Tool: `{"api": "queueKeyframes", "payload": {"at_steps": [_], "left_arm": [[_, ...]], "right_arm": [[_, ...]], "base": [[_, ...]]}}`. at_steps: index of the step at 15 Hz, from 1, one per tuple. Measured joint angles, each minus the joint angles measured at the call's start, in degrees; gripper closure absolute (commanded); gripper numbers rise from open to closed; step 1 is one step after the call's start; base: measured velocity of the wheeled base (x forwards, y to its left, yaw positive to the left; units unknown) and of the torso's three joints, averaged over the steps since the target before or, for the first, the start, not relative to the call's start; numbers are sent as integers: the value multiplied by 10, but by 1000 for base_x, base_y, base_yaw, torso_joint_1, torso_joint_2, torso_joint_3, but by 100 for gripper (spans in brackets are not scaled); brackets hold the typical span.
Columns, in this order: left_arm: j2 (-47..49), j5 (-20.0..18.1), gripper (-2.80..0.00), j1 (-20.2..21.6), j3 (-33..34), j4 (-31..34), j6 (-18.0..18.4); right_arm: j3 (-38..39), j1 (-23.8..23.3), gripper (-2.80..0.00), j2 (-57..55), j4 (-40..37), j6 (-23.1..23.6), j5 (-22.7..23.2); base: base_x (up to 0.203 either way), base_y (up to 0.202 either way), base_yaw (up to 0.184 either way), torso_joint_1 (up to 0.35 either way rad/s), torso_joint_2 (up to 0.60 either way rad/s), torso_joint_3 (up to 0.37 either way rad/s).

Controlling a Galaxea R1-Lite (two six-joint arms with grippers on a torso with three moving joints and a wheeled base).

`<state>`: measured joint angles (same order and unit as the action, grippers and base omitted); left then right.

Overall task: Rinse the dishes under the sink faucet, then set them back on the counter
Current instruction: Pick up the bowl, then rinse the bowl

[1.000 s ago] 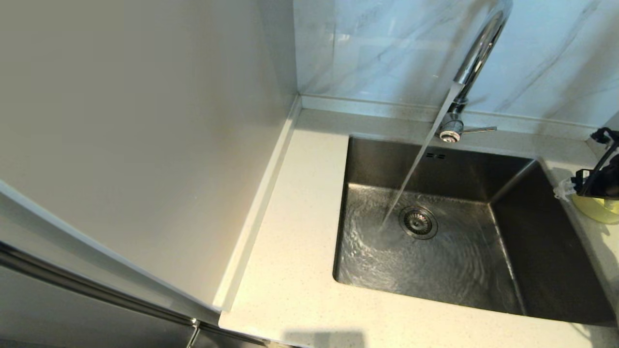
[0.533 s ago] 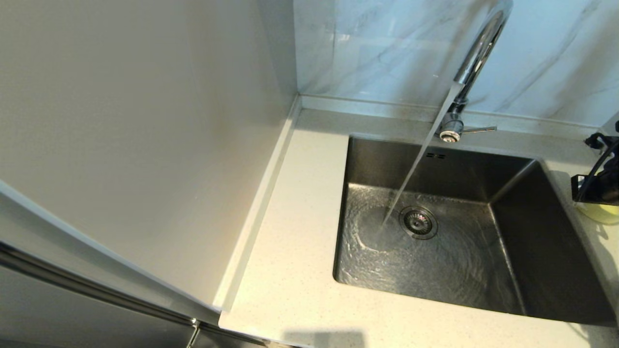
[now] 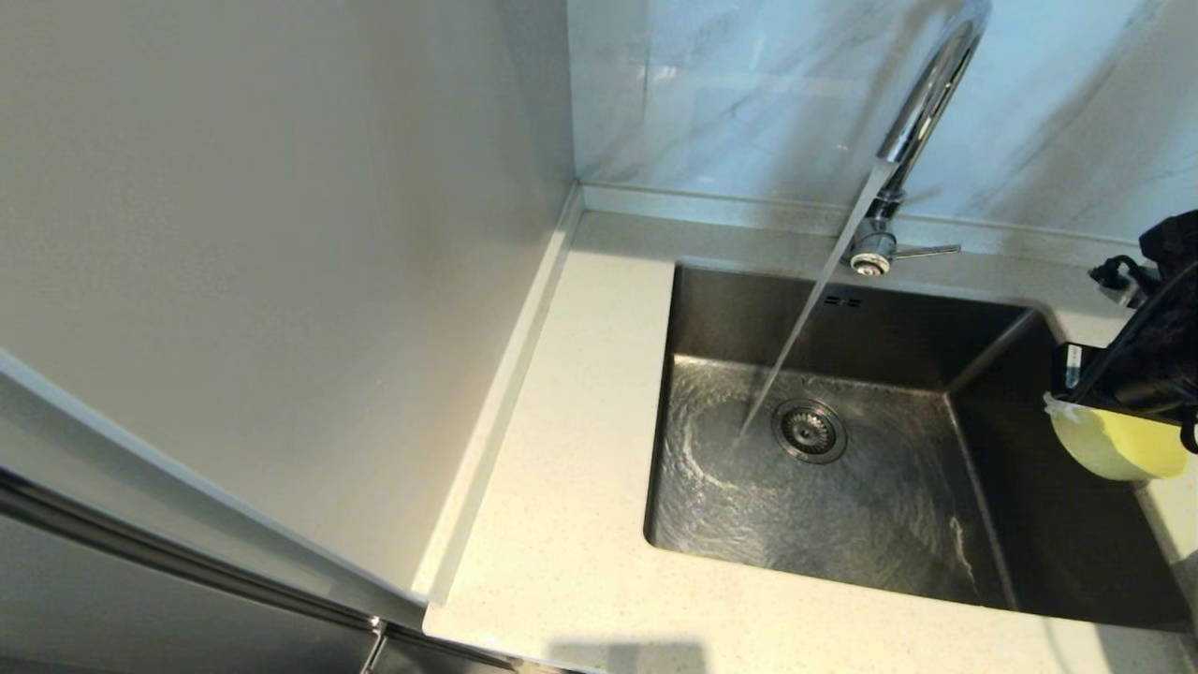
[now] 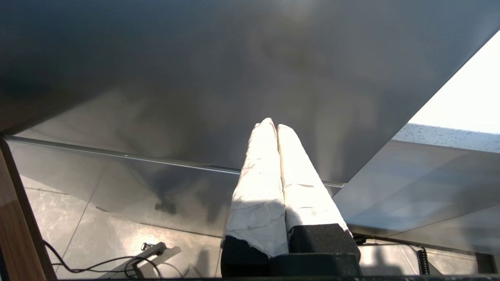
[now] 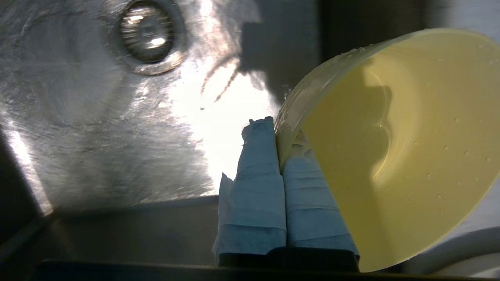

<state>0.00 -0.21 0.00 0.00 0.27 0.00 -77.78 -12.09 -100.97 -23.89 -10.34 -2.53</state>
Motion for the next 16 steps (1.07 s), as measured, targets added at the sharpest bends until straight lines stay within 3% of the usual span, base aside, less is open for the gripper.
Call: {"api": "queueKeyframes", "payload": {"at_steps": [5, 8, 12, 16], "left_arm": [[0, 0, 0, 0, 0, 0, 0], [0, 0, 0, 0, 0, 0, 0], [0, 0, 0, 0, 0, 0, 0], [0, 0, 0, 0, 0, 0, 0]], "right_arm": [[59, 143, 0, 79, 2, -80, -39], [84, 197, 0, 114, 24, -124, 30], [105, 245, 0, 133, 142, -171, 124], [113, 264, 0, 130, 239, -209, 144]], "base": [[0, 0, 0, 0, 0, 0], [0, 0, 0, 0, 0, 0], [0, 0, 0, 0, 0, 0], [0, 0, 0, 0, 0, 0]]}}
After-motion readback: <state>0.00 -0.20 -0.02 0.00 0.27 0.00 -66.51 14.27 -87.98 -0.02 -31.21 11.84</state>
